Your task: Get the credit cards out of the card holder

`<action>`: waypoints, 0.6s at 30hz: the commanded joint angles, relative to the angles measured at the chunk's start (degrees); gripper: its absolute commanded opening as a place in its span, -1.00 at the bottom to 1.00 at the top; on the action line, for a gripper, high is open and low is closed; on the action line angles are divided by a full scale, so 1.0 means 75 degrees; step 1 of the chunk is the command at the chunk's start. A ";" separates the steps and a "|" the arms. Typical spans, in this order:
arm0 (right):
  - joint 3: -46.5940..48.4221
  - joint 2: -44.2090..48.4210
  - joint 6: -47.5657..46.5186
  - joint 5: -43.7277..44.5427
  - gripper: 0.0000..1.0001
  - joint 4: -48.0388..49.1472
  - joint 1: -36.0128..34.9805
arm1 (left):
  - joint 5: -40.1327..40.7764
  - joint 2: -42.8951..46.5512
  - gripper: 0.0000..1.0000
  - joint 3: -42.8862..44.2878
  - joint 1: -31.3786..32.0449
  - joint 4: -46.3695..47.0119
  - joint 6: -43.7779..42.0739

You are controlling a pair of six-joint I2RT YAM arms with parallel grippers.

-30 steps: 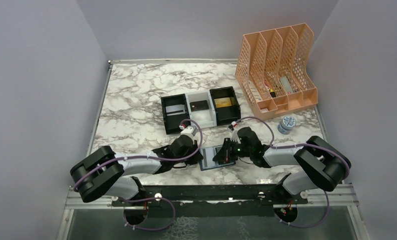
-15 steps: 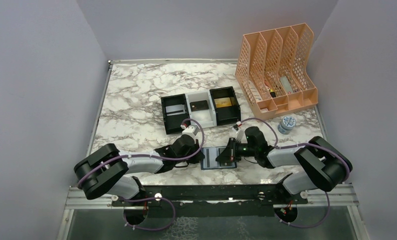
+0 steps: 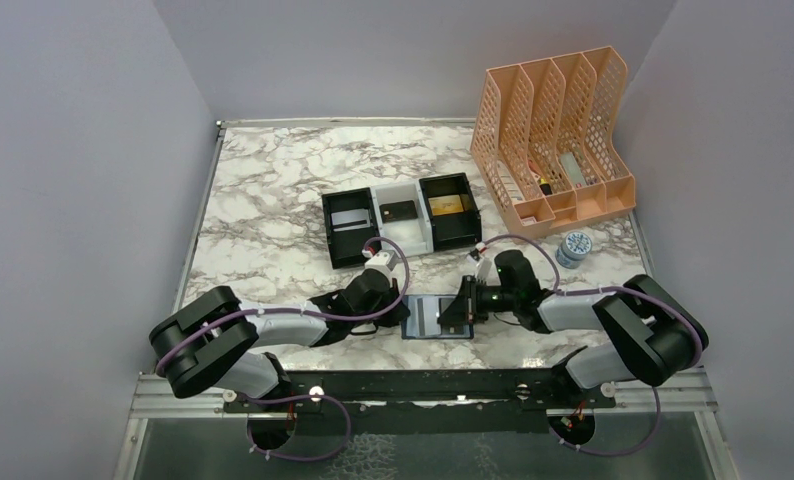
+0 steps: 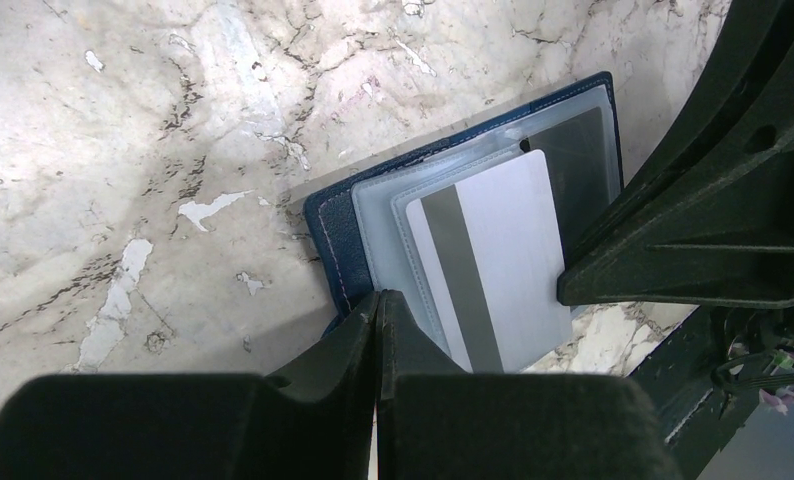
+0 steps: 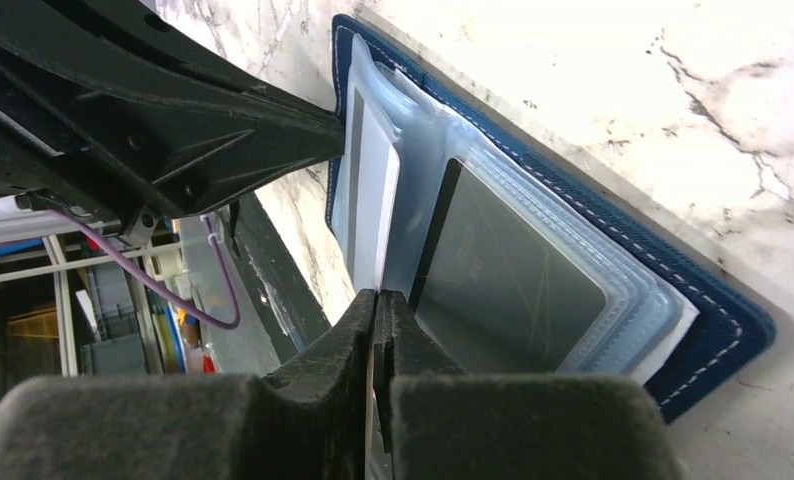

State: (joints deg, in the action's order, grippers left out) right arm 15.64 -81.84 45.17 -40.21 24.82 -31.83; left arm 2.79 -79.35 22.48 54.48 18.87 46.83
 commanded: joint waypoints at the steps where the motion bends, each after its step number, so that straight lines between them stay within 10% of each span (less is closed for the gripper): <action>1: 0.0081 0.0106 -0.0088 -0.0253 -0.95 -0.0317 0.0094 | 0.0423 -0.0312 -0.91 -0.0371 0.0014 -0.1154 -0.0238; 10: 0.0152 -0.0271 0.0031 -0.0424 -0.98 0.0091 0.0121 | -0.0332 0.0829 -0.18 0.0127 0.0047 -0.0771 -0.0570; 18: 0.0255 -0.0263 -0.0022 -0.0134 -0.98 -0.0094 0.0120 | -0.0616 0.0280 -0.12 0.0586 0.0123 -0.0642 -0.0725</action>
State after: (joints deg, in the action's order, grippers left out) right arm 15.94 -83.59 45.36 -41.23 23.86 -31.27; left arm 0.64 -74.32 25.69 54.89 14.06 42.96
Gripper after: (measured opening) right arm 0.015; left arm 0.442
